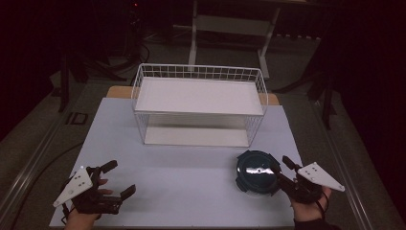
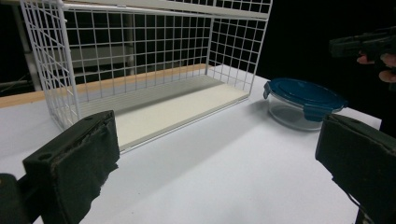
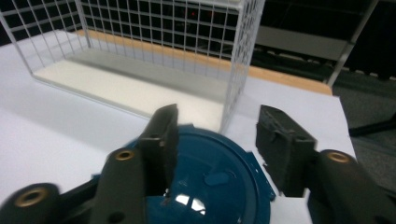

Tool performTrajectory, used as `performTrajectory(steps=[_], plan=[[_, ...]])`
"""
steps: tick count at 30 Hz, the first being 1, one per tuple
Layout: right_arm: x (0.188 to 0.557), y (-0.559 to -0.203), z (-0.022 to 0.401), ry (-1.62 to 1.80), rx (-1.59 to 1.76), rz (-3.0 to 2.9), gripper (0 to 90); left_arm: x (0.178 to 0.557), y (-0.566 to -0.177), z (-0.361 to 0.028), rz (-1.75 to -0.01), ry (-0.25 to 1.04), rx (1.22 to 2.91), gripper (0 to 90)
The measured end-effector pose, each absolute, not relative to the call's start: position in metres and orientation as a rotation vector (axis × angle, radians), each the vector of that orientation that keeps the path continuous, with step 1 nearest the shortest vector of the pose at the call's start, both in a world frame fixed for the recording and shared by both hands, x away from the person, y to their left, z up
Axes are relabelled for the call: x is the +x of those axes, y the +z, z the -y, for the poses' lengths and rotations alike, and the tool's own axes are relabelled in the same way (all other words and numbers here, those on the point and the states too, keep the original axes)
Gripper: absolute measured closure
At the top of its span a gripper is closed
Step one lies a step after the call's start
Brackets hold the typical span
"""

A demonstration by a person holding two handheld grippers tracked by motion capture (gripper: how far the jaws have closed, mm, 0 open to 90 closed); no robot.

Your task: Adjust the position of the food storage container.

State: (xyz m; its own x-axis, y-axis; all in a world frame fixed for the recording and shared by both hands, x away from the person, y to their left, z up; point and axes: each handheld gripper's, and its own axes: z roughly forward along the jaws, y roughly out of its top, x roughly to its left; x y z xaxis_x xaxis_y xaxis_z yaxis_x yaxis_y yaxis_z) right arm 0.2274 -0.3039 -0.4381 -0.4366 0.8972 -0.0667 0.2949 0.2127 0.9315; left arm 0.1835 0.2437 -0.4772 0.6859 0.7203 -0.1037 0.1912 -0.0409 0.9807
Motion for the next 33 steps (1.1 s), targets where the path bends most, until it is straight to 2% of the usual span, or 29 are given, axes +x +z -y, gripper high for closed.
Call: performTrajectory(steps=[1,5,9,20,33], plan=[[0.229,-0.440,0.305,1.214,1.101,-1.875,59.3,0.183,-0.477,-0.243,-0.764,0.503,1.588,0.0],[0.235,-0.447,0.312,1.179,1.122,-1.895,79.2,0.184,-0.477,-0.243,-0.764,0.503,1.590,0.0],[0.244,-0.455,0.322,1.121,1.160,-1.911,89.6,0.184,-0.477,-0.243,-0.764,0.503,1.592,0.0],[0.259,-0.485,0.342,0.998,1.293,-1.952,90.0,0.184,-0.478,-0.242,-0.760,0.502,1.600,0.0],[0.258,-0.490,0.339,0.980,1.336,-1.968,90.0,0.184,-0.478,-0.242,-0.762,0.505,1.601,0.0]])
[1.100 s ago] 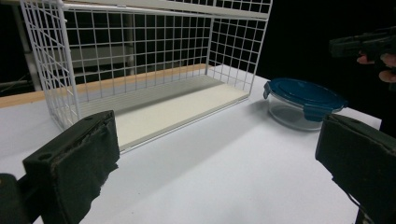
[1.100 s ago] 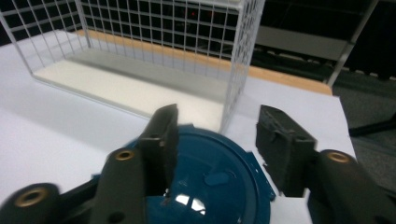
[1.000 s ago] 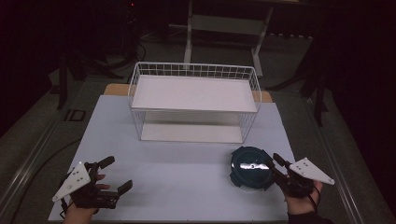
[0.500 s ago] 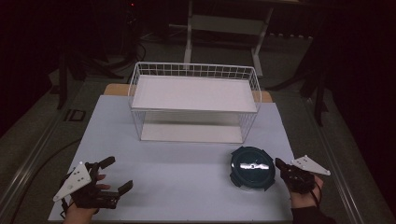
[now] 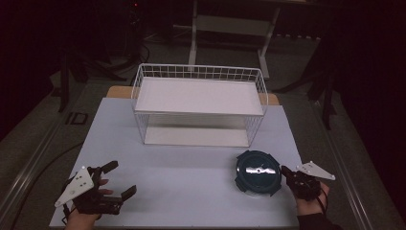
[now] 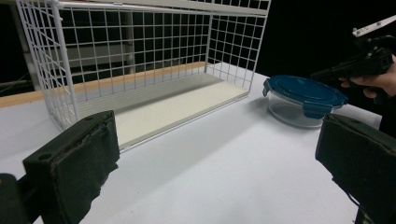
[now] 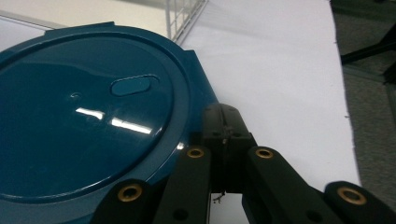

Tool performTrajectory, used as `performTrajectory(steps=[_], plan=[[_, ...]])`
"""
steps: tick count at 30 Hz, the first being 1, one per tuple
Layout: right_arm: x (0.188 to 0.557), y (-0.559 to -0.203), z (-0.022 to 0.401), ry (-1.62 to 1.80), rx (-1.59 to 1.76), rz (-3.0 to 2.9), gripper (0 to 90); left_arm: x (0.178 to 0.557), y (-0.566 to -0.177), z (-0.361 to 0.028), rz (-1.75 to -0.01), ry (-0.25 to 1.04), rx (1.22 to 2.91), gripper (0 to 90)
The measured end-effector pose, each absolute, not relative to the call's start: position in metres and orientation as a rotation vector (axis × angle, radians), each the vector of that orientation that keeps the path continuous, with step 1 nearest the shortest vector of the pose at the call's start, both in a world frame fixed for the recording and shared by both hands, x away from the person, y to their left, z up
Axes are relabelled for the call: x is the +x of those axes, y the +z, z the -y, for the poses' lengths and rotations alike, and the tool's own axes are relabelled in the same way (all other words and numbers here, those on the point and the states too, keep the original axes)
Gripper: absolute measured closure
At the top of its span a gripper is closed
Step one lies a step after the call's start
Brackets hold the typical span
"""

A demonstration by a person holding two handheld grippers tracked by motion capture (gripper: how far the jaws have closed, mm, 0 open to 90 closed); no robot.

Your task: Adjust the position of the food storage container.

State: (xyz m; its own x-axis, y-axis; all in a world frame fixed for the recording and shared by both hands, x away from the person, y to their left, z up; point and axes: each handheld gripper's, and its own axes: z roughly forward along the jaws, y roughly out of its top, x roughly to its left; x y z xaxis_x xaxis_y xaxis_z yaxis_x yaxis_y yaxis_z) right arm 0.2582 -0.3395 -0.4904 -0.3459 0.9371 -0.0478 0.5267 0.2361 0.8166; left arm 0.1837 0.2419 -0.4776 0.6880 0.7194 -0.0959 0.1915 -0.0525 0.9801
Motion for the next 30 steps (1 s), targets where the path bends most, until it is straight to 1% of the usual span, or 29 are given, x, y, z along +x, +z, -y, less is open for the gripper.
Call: performTrajectory(steps=[7,9,24,27,30], plan=[[0.256,-0.491,0.332,1.009,1.323,-2.005,90.0,0.184,-0.478,-0.241,-0.756,0.507,1.610,0.0],[0.254,-0.490,0.322,1.027,1.307,-2.038,90.0,0.184,-0.478,-0.240,-0.755,0.506,1.611,0.0],[0.244,-0.490,0.290,1.079,1.197,-2.169,90.0,0.184,-0.478,-0.239,-0.749,0.504,1.619,0.0],[0.246,-0.489,0.291,1.115,1.179,-2.174,90.0,0.184,-0.479,-0.239,-0.752,0.501,1.617,0.0],[0.251,-0.484,0.292,1.081,1.163,-2.136,90.0,0.184,-0.479,-0.239,-0.752,0.501,1.617,0.0]])
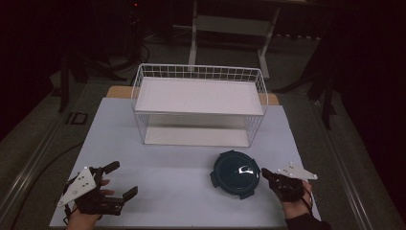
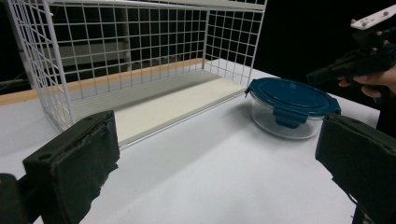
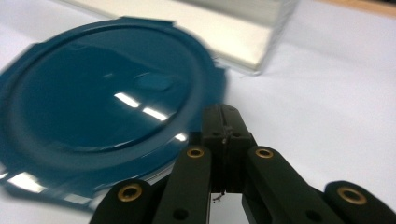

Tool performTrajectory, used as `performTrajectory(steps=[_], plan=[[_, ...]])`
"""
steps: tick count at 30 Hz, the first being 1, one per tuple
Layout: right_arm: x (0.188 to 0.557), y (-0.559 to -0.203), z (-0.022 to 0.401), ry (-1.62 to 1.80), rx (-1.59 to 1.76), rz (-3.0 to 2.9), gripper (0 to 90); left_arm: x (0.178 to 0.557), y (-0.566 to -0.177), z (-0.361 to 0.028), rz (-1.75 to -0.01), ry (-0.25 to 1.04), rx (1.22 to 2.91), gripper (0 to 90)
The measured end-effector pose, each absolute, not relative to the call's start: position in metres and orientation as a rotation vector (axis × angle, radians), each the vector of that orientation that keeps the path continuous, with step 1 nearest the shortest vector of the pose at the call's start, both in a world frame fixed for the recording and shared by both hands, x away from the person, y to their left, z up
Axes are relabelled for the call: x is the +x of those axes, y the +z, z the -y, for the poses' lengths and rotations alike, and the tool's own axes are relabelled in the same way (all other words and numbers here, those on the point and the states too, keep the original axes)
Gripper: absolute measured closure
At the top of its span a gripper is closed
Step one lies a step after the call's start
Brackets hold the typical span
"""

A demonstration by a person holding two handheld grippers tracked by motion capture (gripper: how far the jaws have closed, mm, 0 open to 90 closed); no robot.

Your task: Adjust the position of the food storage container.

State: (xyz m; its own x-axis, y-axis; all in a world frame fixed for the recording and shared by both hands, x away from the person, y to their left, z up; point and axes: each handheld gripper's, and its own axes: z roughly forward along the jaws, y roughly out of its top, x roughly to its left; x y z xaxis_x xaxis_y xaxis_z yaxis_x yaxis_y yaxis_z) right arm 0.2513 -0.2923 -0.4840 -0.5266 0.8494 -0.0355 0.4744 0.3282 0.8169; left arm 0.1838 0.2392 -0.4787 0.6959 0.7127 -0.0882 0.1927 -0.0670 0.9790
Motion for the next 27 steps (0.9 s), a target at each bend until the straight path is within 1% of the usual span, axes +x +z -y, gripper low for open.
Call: performTrajectory(steps=[5,11,20,27], plan=[[0.270,-0.488,0.301,1.055,1.229,-2.109,90.0,0.184,-0.479,-0.239,-0.749,0.497,1.616,0.0],[0.279,-0.495,0.292,1.049,1.210,-2.160,90.0,0.184,-0.479,-0.239,-0.748,0.493,1.619,0.0],[0.278,-0.494,0.289,1.057,1.206,-2.171,90.0,0.185,-0.479,-0.238,-0.749,0.491,1.625,0.0],[0.270,-0.495,0.283,1.088,1.199,-2.209,90.0,0.185,-0.480,-0.236,-0.747,0.493,1.626,0.0]])
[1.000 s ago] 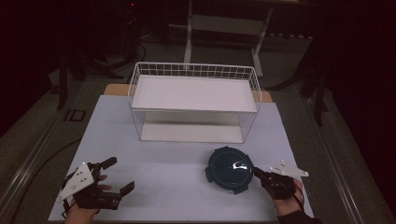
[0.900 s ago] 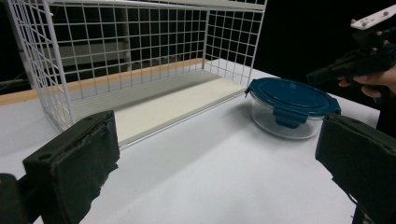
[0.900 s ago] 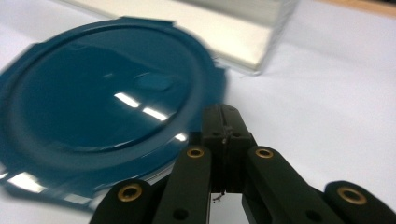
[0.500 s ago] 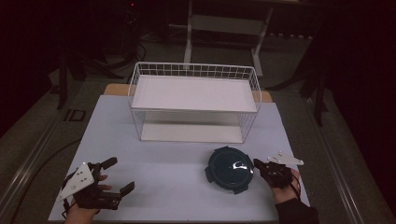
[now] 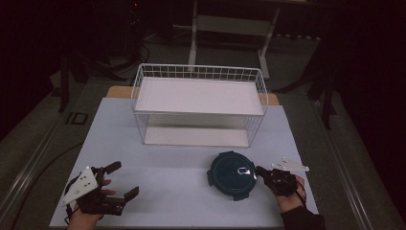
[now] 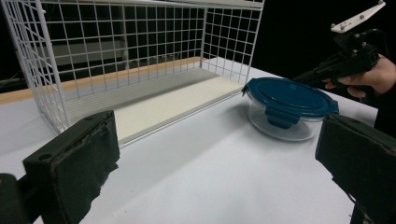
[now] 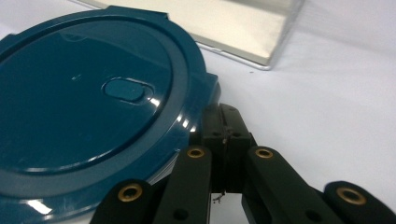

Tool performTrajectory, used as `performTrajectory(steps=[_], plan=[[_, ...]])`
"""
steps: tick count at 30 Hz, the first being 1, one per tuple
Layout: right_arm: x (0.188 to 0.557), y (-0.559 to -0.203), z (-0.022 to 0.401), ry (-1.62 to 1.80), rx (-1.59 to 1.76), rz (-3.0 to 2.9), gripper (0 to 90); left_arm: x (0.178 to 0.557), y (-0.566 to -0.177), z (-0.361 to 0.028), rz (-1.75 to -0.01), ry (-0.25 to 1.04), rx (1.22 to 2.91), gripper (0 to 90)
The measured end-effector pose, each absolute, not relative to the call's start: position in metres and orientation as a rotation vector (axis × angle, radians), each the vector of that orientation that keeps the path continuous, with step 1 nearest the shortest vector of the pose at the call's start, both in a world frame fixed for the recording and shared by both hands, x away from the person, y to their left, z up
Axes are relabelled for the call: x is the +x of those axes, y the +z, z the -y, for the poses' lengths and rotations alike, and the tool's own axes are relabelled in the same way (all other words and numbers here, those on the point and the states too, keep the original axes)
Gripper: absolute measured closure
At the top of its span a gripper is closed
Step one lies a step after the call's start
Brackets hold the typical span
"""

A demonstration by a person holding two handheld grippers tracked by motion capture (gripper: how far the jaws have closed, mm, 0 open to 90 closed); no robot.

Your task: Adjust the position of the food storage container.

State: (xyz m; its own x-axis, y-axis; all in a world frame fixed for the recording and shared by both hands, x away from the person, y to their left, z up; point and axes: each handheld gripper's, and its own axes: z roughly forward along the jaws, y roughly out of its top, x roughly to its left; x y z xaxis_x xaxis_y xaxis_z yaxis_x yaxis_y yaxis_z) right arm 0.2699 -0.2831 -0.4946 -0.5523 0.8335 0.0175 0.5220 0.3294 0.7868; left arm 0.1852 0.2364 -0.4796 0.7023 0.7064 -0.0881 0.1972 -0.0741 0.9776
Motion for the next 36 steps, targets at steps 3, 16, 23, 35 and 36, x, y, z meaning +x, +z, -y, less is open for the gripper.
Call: performTrajectory(steps=[3,16,23,35,36], plan=[[0.266,-0.495,0.280,1.117,1.203,-2.222,90.0,0.185,-0.480,-0.235,-0.744,0.489,1.629,0.0],[0.255,-0.496,0.257,1.161,1.147,-2.298,90.0,0.185,-0.480,-0.234,-0.737,0.489,1.636,0.0],[0.258,-0.496,0.241,1.180,1.116,-2.332,90.0,0.186,-0.481,-0.233,-0.736,0.481,1.643,0.0],[0.264,-0.497,0.214,1.211,1.063,-2.375,90.0,0.185,-0.481,-0.232,-0.728,0.478,1.654,0.0],[0.264,-0.497,0.212,1.216,1.062,-2.380,90.0,0.185,-0.481,-0.232,-0.727,0.478,1.654,0.0]])
